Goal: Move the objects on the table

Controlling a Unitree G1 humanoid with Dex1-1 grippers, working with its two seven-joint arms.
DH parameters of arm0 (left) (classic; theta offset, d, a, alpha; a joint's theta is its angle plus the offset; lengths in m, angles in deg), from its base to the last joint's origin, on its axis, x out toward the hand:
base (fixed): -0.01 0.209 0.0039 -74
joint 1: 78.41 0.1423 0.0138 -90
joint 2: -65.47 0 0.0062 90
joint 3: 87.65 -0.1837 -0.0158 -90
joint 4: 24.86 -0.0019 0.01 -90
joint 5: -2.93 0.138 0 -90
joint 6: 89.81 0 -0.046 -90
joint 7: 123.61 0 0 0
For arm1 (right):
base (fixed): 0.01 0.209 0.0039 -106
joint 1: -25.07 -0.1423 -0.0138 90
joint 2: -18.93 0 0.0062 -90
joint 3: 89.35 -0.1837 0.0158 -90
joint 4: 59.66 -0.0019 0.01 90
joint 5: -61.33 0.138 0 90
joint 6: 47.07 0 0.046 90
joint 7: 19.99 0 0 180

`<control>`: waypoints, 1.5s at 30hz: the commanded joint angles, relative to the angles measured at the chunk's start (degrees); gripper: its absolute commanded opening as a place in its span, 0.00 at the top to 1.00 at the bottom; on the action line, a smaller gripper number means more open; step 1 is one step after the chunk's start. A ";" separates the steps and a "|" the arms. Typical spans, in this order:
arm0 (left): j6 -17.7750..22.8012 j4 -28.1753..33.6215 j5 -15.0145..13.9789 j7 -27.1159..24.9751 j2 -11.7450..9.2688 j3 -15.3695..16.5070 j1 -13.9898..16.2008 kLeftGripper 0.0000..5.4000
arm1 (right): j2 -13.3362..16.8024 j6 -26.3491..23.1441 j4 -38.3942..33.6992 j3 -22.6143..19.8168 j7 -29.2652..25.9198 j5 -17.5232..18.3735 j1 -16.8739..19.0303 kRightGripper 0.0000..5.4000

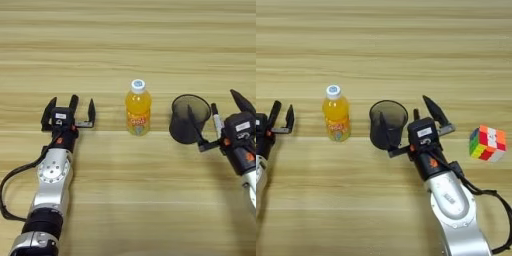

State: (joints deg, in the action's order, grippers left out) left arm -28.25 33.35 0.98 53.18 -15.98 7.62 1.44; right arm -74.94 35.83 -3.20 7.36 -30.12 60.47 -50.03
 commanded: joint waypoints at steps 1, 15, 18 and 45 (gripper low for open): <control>-0.13 0.13 1.08 0.26 0.12 -0.43 -0.38 0.00 | 1.93 -3.13 2.32 -0.51 -3.19 1.93 1.25 0.01; -0.14 0.29 1.21 0.19 0.00 -0.32 -0.28 0.00 | 3.81 -5.97 7.65 -4.70 -7.19 6.43 1.45 0.01; -0.18 0.24 1.22 0.18 -0.03 -0.30 -0.30 0.00 | 3.88 -5.63 9.97 -3.44 -7.86 5.73 1.07 0.01; -0.27 0.14 1.20 -0.02 -0.22 -0.11 -0.28 0.00 | 0.80 1.78 24.35 0.41 -8.77 3.42 -6.99 0.01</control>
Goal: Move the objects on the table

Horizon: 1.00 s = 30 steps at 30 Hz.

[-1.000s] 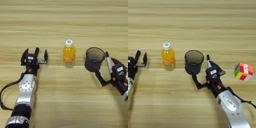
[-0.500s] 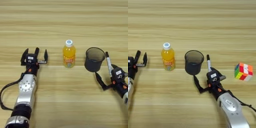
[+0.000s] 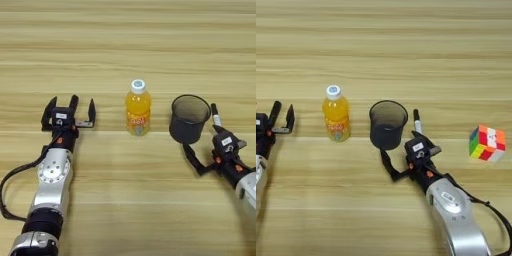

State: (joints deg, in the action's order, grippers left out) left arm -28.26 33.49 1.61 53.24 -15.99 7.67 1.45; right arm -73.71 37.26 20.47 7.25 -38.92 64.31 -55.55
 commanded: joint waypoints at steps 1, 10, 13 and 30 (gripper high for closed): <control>-0.25 0.02 0.59 -0.07 -0.22 -0.16 -0.27 0.00 | -0.51 0.46 0.85 0.65 -0.07 -0.43 -1.71 0.01; -0.10 0.51 0.65 -0.02 -0.22 -0.19 -0.01 0.00 | -1.45 1.25 2.88 1.16 -0.27 -0.71 -3.65 0.01; -0.14 0.46 0.66 0.00 -0.20 -0.19 0.01 0.00 | -1.71 1.82 3.71 1.08 -0.21 -0.75 -4.44 0.01; -0.15 0.34 0.60 -0.05 -0.29 -0.11 -0.08 0.00 | -4.52 5.72 12.64 1.00 1.00 -1.42 -11.20 0.01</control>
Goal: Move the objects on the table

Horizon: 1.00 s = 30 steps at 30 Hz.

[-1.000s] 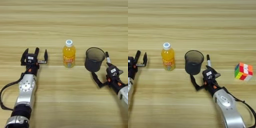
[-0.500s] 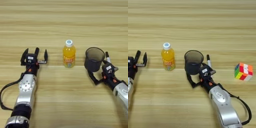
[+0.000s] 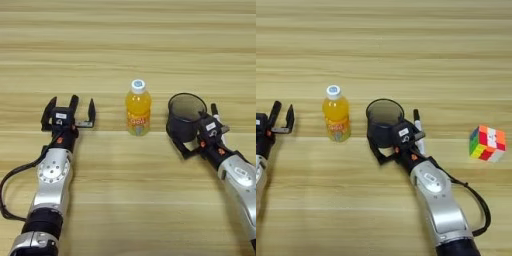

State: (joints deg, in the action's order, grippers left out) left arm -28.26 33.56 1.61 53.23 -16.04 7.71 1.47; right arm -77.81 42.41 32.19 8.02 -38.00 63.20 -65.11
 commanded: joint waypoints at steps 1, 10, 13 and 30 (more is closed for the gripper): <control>-0.15 0.24 0.61 -0.03 -0.25 -0.15 -0.11 0.00 | -0.58 0.66 1.21 0.28 0.09 -0.33 -1.93 0.01; -0.32 -0.23 0.67 0.06 -0.21 -0.14 -0.30 0.00 | -2.74 3.94 6.95 -0.88 1.91 -0.35 -5.96 0.01; -0.28 -0.07 0.72 0.13 -0.16 -0.18 -0.23 0.00 | -2.98 5.29 7.79 -1.16 2.43 -0.47 -6.22 0.01; -0.12 0.18 0.83 0.31 -0.06 -0.23 -0.14 0.00 | -4.24 6.07 4.17 -3.05 4.11 1.03 -5.63 0.10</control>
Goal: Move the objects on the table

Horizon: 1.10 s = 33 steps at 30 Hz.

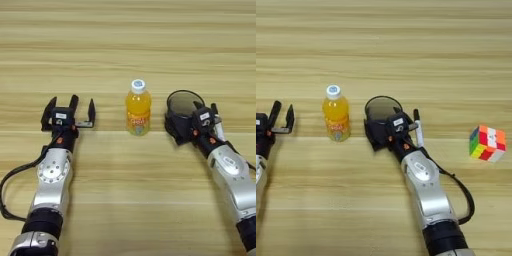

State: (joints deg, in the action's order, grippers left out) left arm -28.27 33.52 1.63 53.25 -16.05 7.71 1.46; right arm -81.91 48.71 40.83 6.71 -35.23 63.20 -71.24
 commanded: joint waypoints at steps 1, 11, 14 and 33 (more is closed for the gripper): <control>-0.11 0.25 0.82 0.31 -0.04 -0.24 -0.10 0.00 | -0.14 -0.29 -5.84 -2.28 1.78 1.17 0.79 0.10; -0.07 0.62 0.85 0.42 0.02 -0.29 0.14 0.00 | 1.10 -1.49 -15.08 -10.11 9.43 0.38 4.32 0.10; -0.05 0.62 0.87 0.38 0.07 -0.34 0.10 0.00 | 1.58 -1.87 -15.02 -12.79 10.81 1.17 5.48 0.10; -0.08 0.97 0.87 0.12 -0.04 0.03 0.37 0.00 | 3.13 3.49 3.71 -17.28 14.90 0.11 1.13 0.10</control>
State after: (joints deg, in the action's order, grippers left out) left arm -28.27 33.79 2.42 53.44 -16.01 7.77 1.57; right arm -78.79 51.41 43.08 -10.69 -19.65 62.73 -68.96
